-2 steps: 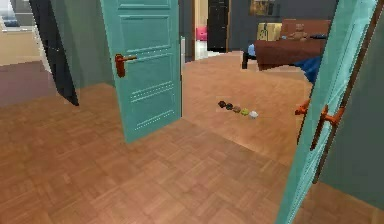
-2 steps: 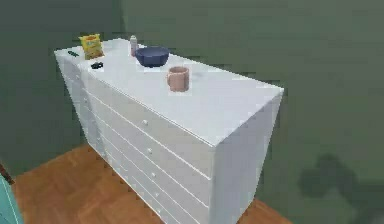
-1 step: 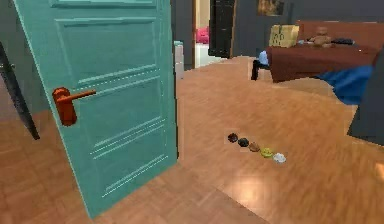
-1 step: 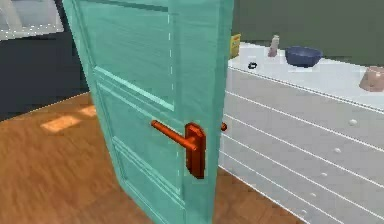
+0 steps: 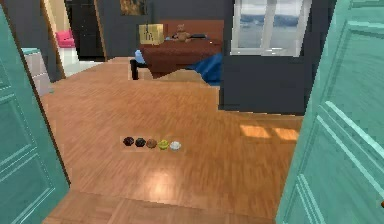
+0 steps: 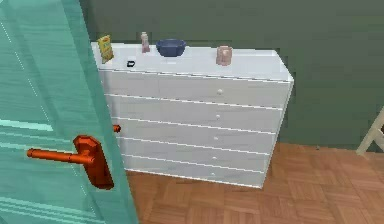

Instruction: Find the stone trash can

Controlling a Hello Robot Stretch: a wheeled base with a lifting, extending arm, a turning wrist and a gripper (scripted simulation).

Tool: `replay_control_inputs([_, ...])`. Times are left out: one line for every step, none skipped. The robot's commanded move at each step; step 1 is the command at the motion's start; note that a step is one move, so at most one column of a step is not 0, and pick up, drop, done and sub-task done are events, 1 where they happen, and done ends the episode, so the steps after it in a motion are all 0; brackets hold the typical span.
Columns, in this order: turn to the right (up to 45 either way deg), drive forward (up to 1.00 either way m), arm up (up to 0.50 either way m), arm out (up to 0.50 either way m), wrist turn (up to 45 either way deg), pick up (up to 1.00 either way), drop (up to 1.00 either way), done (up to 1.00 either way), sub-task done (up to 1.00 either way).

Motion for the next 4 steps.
replay_control_inputs([0.0,0.05,0.00,0.00,0.0,0.00,0.00,0.00,0.00])
replay_control_inputs([9.0,0.00,0.00,0.00,0.0,0.00,0.00,0.00,0.00])
replay_control_inputs([0.0,1.00,0.00,0.00,0.0,0.00,0.00,0.00,0.00])
replay_control_inputs([3.0,0.00,0.00,0.00,0.0,0.00,0.00,0.00,0.00])
